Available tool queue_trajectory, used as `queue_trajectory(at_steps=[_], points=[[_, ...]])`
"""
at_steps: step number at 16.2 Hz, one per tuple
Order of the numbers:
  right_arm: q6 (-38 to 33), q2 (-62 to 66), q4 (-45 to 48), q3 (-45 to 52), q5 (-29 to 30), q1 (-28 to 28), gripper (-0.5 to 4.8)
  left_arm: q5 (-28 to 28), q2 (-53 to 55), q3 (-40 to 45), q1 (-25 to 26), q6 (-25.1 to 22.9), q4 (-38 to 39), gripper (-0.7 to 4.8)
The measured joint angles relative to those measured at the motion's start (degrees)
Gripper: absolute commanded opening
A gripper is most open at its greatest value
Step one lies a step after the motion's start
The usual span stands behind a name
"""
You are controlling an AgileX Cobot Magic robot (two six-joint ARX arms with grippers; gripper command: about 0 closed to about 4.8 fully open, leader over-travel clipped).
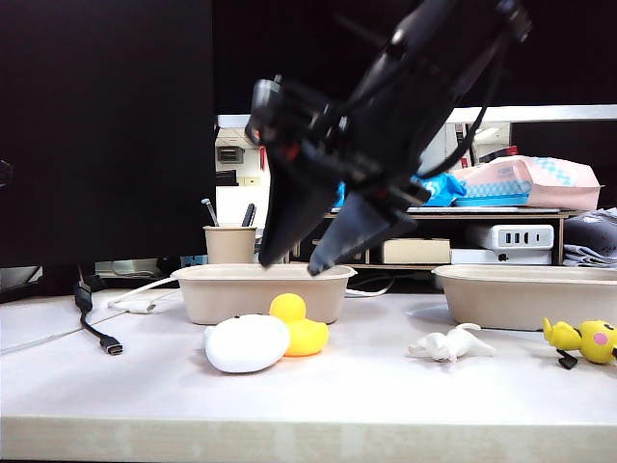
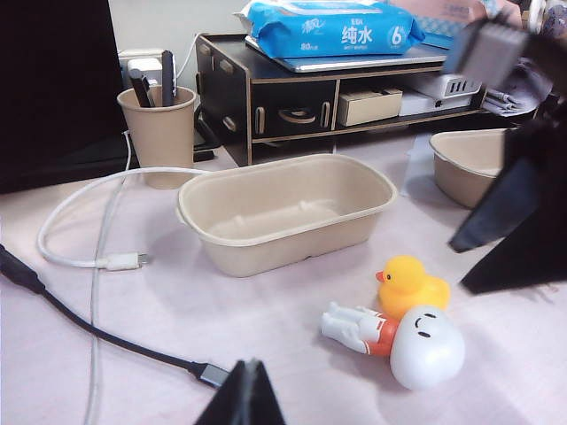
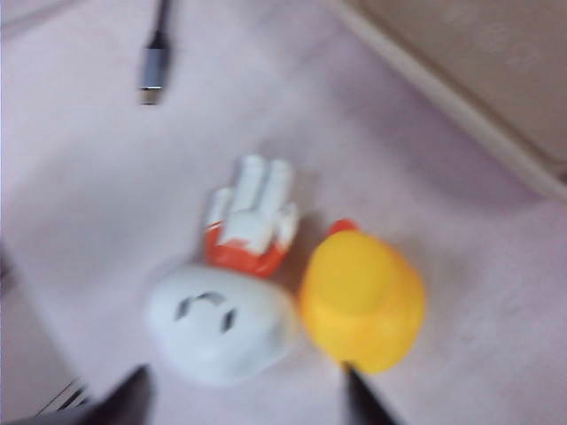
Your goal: Put the dolls with similar colors into the same paper box, while dolls with different colors go into separate paper boxes.
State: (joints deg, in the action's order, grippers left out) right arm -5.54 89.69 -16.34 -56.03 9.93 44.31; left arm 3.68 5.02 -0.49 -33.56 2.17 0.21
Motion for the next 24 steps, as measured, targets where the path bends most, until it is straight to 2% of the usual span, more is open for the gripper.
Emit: queue_trajectory(at_steps=[6, 11, 12, 15, 21, 23, 24], points=[[0.1, 5.2, 8.5, -0.2, -4.8, -0.7, 2.83, 0.0, 0.0, 0.0, 0.0, 0.0, 0.0, -0.06], [0.3, 9.7, 9.2, -0.1, -5.4, -1.4, 2.69, 0.0, 0.0, 0.0, 0.0, 0.0, 0.0, -0.06], [0.3, 10.2, 9.5, -0.1, -5.4, -1.3, 2.59, 0.0, 0.0, 0.0, 0.0, 0.0, 0.0, -0.06], [0.3, 10.5, 10.6, -0.1, -5.4, -1.3, 1.38, 0.0, 0.0, 0.0, 0.0, 0.0, 0.0, -0.06], [0.3, 10.5, 10.9, -0.2, -5.4, -1.4, 1.34, 0.0, 0.0, 0.0, 0.0, 0.0, 0.0, -0.06], [-0.1, 10.6, 10.8, -0.6, -5.4, -1.4, 1.03, 0.0, 0.0, 0.0, 0.0, 0.0, 0.0, -0.06], [-0.3, 10.6, 11.0, -1.4, -5.4, -1.4, 1.04, 0.0, 0.0, 0.0, 0.0, 0.0, 0.0, -0.06]])
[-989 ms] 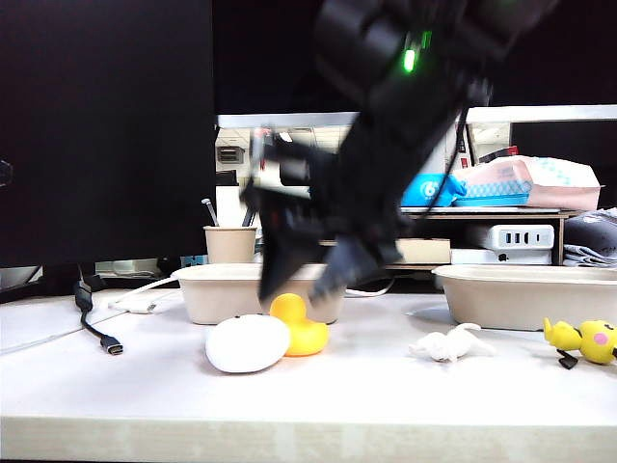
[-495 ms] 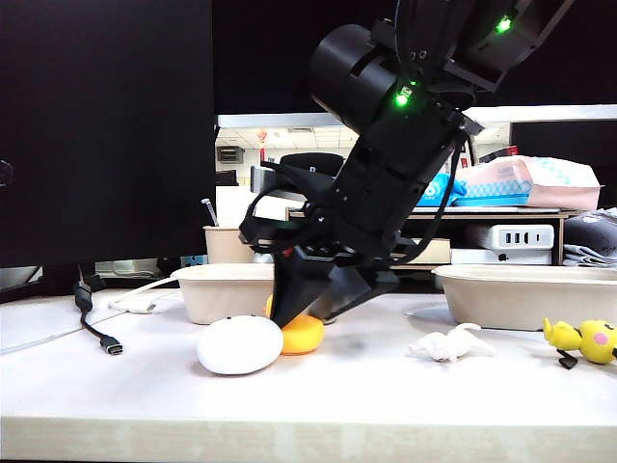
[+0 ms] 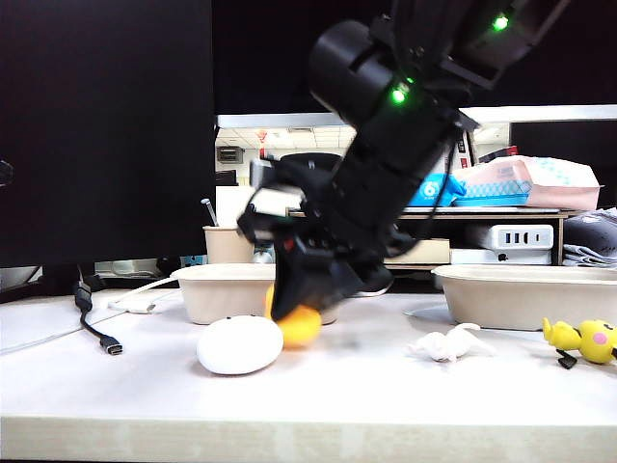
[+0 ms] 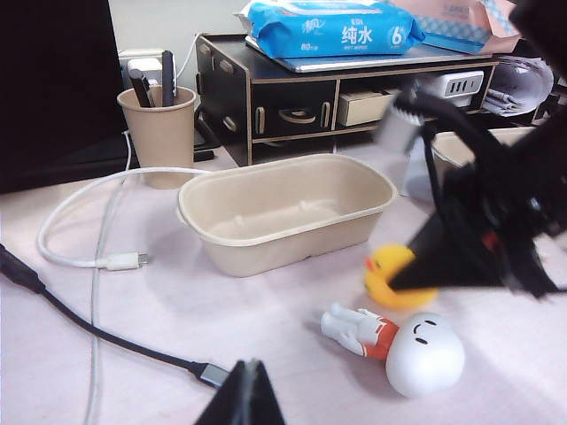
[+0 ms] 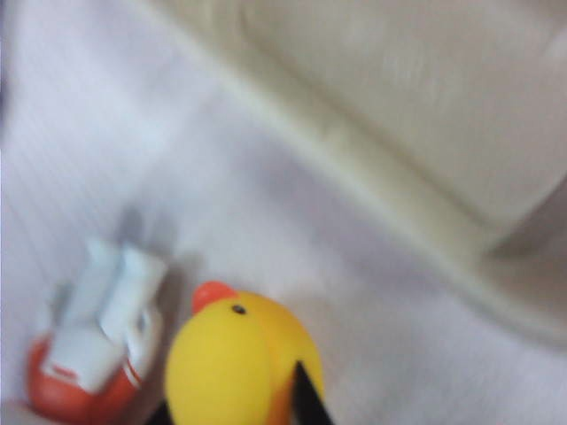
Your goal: Put the dolls with similar colors into the same paper box, while dolls with different colors go into separate paper boxes.
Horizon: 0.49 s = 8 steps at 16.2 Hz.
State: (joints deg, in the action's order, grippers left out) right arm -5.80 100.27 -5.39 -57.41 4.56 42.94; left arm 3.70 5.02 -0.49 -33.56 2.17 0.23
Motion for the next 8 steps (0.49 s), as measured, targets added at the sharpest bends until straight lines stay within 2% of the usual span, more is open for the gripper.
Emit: queue_trajectory(at_steps=[8], points=[[-1.2, 0.0, -2.3, -6.5, 3.0, 0.0, 1.04, 0.0, 0.0, 0.0, 0.0, 0.0, 0.0, -0.06]])
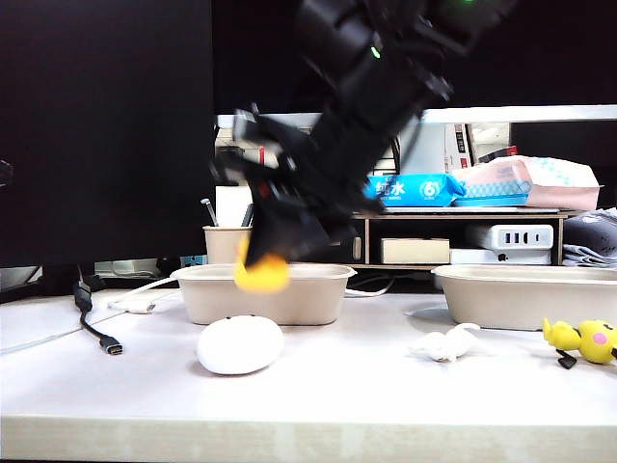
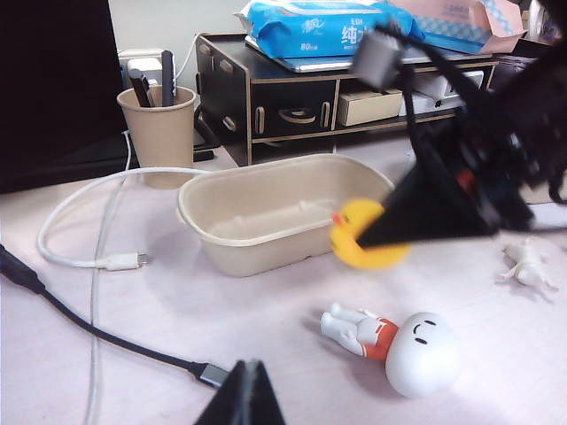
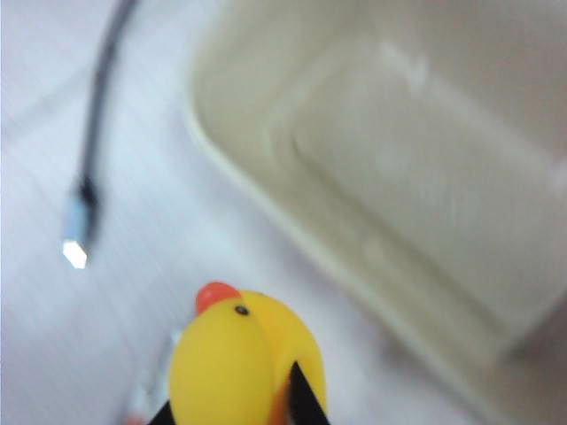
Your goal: Put the dolls with similar colors into the same paper box, while dolls with different colors go into separate paper boxes.
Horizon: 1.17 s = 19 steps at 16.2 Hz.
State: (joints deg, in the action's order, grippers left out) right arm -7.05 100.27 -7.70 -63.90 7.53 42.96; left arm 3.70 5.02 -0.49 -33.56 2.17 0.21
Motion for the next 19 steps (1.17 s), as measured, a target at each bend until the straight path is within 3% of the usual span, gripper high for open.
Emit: queue_trajectory(at_steps=[4, 5, 6, 7, 13, 16, 19], points=[[1.4, 0.0, 4.9, -3.5, 0.0, -0.9, 1.04, 0.0, 0.0, 0.0, 0.0, 0.0, 0.0, -0.06], [1.5, 0.1, 6.8, -3.5, 0.0, -1.5, 1.27, 0.0, 0.0, 0.0, 0.0, 0.0, 0.0, -0.06], [1.6, 0.7, 10.6, -3.6, 0.0, -3.2, 1.95, 0.0, 0.0, 0.0, 0.0, 0.0, 0.0, -0.06], [1.7, 1.8, 13.2, -3.6, -0.5, -4.7, 2.08, 0.0, 0.0, 0.0, 0.0, 0.0, 0.0, -0.06], [1.7, 3.4, 14.3, -3.5, -0.7, -7.2, 2.13, 0.0, 0.0, 0.0, 0.0, 0.0, 0.0, -0.06], [0.9, 1.6, 10.7, -3.5, 3.0, -6.9, 2.14, 0.0, 0.0, 0.0, 0.0, 0.0, 0.0, -0.06], [1.0, -0.9, -3.3, -3.5, 7.6, -4.2, 3.17, 0.0, 0.0, 0.0, 0.0, 0.0, 0.1, -0.06]])
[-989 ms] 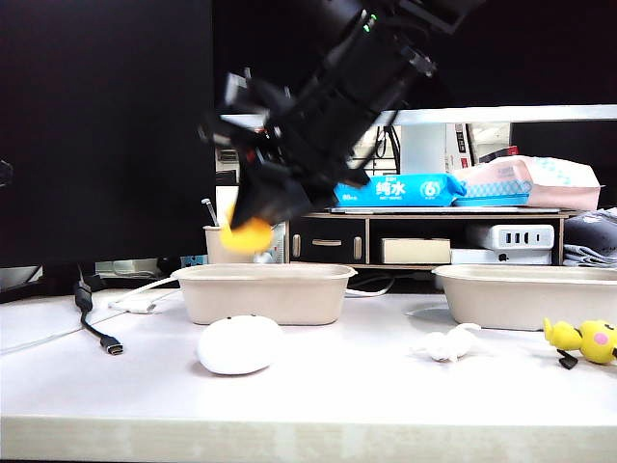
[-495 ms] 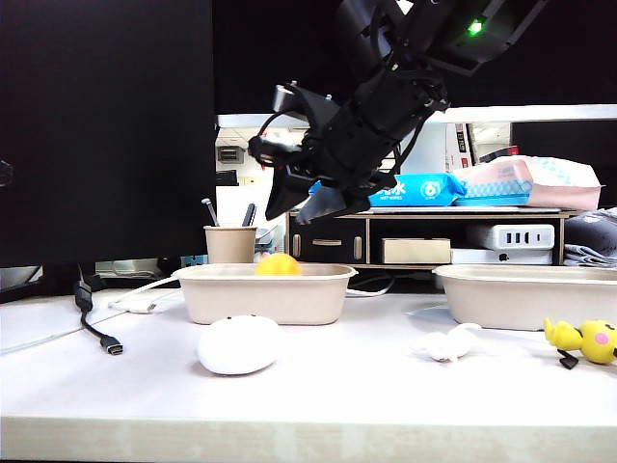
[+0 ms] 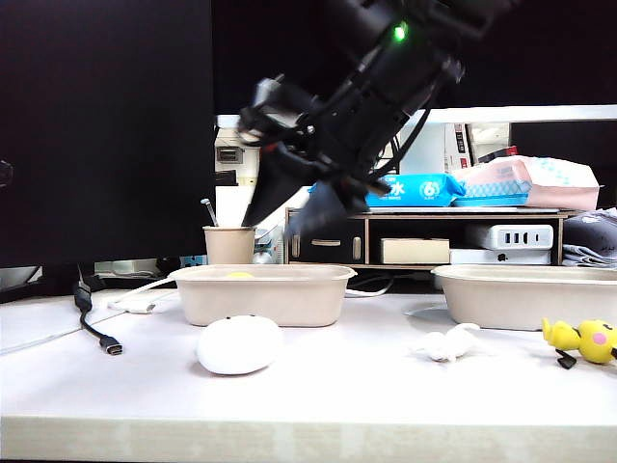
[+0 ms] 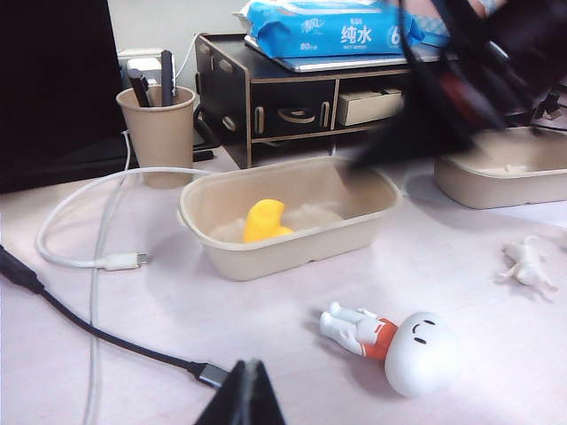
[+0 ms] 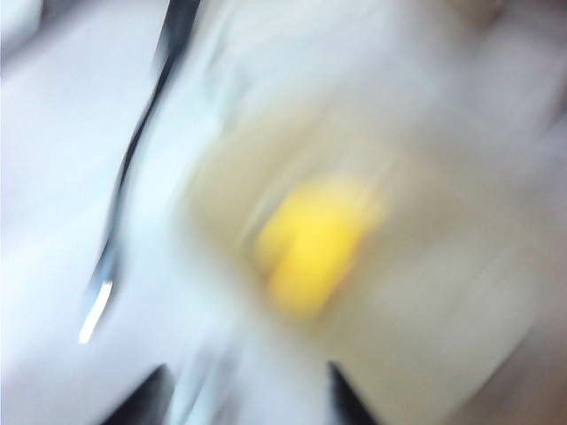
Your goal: Put the dolls with similar colors into the same paper box, while dolls with different colors go into separate paper boxes.
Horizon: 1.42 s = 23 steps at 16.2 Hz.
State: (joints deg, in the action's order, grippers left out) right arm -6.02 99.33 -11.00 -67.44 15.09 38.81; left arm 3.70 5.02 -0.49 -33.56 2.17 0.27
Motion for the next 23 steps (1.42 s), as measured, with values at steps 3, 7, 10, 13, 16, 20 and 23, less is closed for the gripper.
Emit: queue_trajectory(at_steps=[3, 7, 10, 13, 16, 20, 23], points=[[3.8, 0.0, -9.5, 0.3, -1.9, 6.4, 4.45, 0.0, 0.0, 0.0, 0.0, 0.0, 0.0, -0.06], [2.2, 0.4, -6.9, 0.2, -9.0, 9.7, 4.60, 0.0, 0.0, 0.0, 0.0, 0.0, 0.0, -0.06], [0.5, 4.6, -4.0, 0.1, -10.1, 9.5, 4.60, 0.0, 0.0, 0.0, 0.0, 0.0, 0.0, -0.06], [-0.8, 7.4, -4.0, 0.2, -13.5, 9.5, 4.58, 0.0, 0.0, 0.0, 0.0, 0.0, 0.0, -0.06], [-1.2, 8.4, -3.9, 0.2, -13.9, 9.6, 2.86, 0.0, 0.0, 0.0, 0.0, 0.0, 0.0, -0.05], [-1.4, 8.4, -3.5, 0.1, -13.9, 9.5, 0.96, 0.0, 0.0, 0.0, 0.0, 0.0, 0.0, -0.06], [-1.4, 8.4, -3.4, 0.1, -13.9, 9.5, 0.40, 0.0, 0.0, 0.0, 0.0, 0.0, 0.0, -0.06]])
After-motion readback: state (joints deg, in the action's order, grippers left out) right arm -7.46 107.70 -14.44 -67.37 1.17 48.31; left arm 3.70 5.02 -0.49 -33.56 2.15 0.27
